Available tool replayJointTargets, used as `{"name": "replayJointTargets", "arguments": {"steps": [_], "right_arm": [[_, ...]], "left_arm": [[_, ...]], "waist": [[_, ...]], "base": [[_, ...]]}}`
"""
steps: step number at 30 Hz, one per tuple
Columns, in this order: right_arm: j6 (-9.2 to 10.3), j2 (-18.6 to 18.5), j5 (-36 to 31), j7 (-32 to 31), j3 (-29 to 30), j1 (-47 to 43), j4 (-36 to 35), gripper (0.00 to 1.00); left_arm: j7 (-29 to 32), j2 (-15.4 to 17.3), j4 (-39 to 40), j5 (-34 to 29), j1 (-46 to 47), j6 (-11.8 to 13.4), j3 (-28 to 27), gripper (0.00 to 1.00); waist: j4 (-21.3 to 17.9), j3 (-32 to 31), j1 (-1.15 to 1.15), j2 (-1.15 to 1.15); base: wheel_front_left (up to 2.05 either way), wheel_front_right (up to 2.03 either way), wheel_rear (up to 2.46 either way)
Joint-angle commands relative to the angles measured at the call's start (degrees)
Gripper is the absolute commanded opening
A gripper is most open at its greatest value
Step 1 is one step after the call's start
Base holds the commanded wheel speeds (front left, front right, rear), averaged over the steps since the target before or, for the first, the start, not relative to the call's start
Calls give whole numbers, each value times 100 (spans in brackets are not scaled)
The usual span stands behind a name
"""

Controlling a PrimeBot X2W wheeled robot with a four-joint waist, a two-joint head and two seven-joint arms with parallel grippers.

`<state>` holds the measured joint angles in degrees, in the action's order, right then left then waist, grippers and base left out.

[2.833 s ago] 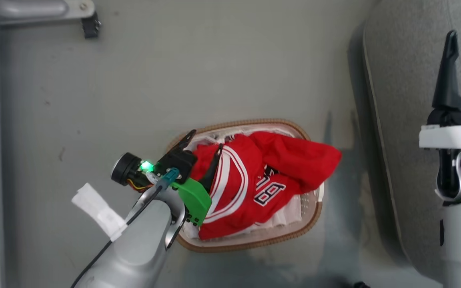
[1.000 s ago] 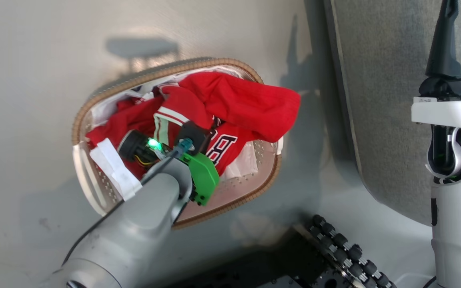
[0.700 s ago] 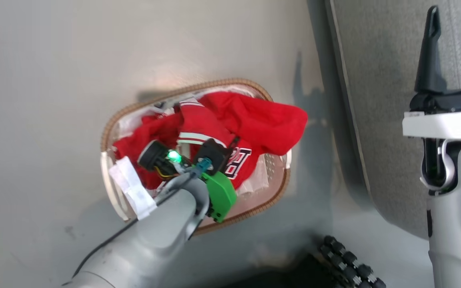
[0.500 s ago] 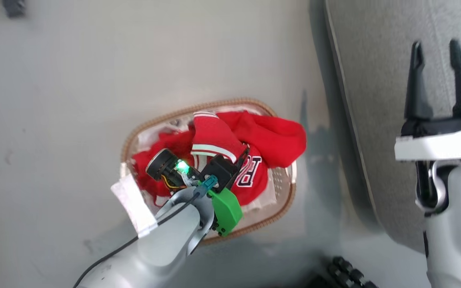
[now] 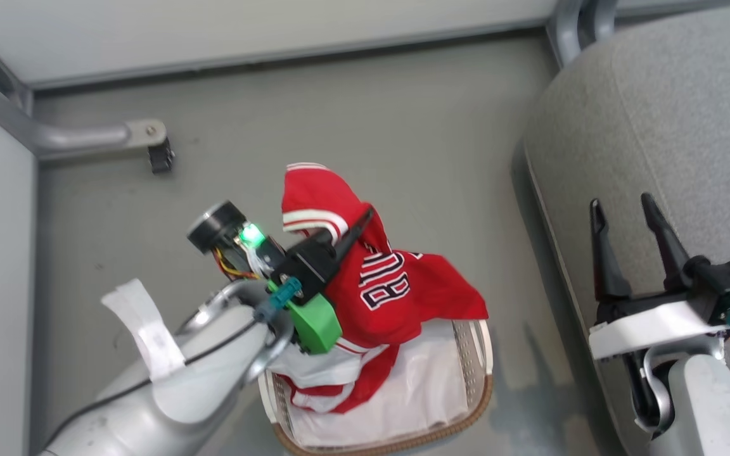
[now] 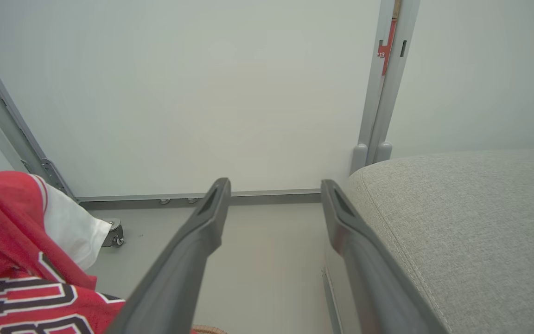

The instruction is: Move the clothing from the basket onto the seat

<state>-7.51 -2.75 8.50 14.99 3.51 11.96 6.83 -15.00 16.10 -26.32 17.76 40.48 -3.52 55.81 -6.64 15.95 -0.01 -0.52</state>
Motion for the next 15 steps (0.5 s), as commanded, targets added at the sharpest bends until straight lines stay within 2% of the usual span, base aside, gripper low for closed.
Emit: {"name": "replayJointTargets", "arguments": {"steps": [1, 10, 15], "right_arm": [[4, -25, 1, 30, -46, -168, 23, 100], [4, -23, 44, 30, -466, -391, 46, 100], [4, -24, 0, 30, -710, -341, 58, 100]], "left_arm": [[18, 107, 122, -29, 130, -30, -40, 0], [463, 729, 892, -286, 987, -128, -165, 0], [562, 829, 1065, -341, 1358, -118, -261, 0]], "waist": [[298, -1150, 1, 52], [214, -1531, 1, 52], [189, -1579, 1, 52]], "base": [[0, 0, 0], [0, 0, 0], [0, 0, 0]]}}
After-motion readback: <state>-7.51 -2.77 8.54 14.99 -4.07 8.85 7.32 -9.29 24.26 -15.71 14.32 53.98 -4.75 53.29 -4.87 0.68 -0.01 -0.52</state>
